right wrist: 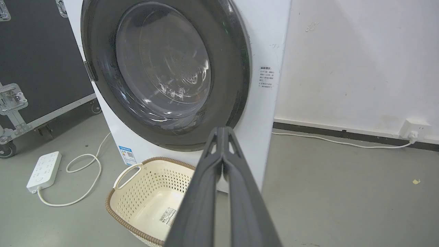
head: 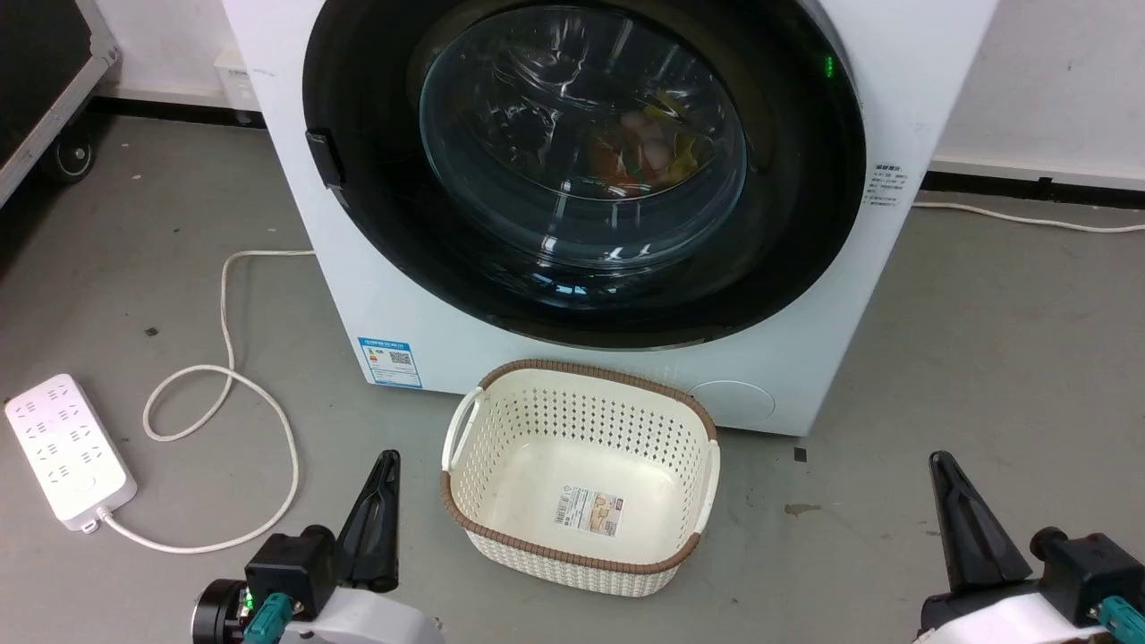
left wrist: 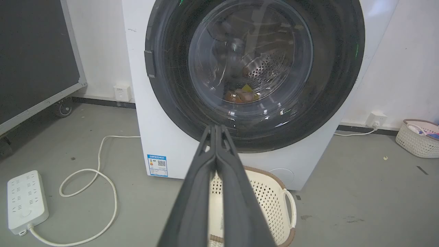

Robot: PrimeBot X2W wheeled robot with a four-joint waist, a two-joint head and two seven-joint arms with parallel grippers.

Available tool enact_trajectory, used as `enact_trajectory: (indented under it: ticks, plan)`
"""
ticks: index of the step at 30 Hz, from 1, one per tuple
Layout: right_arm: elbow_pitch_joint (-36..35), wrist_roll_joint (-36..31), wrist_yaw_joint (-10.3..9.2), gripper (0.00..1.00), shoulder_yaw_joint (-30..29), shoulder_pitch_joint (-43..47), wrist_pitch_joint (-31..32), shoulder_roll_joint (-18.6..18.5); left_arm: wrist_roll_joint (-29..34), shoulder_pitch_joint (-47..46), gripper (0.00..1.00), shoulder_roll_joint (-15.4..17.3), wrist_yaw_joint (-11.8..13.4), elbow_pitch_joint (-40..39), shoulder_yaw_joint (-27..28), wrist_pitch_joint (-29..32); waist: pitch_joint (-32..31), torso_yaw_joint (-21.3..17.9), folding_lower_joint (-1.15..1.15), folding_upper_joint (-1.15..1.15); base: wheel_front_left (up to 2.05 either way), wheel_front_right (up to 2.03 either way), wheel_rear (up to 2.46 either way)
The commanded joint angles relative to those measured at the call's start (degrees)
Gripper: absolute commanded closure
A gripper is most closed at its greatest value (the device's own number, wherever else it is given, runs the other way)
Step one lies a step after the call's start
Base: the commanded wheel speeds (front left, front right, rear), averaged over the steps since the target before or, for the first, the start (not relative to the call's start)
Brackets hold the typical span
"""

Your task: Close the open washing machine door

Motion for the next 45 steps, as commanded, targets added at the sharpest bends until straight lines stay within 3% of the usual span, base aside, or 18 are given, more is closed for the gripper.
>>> enact_trajectory:
  ticks: [1,45]
  plan:
    - [-0.4,-0.5,-0.01,1.00,0.2,-0.3,0.5,0.0,0.6,0.1,1.00,0.0,0.4,-0.3,0.3,0.4,0.0,0.0,0.00,0.00,0.00,0.00,0.00]
    - [-2.1,-1.9,-0.02,1.00,2.1,-1.0,5.6,0.2,3.9,0.2,1.00,0.0,1.8,-3.0,2.0,5.6,-0.3,-0.8,0.00,0.00,0.00,0.00,0.00]
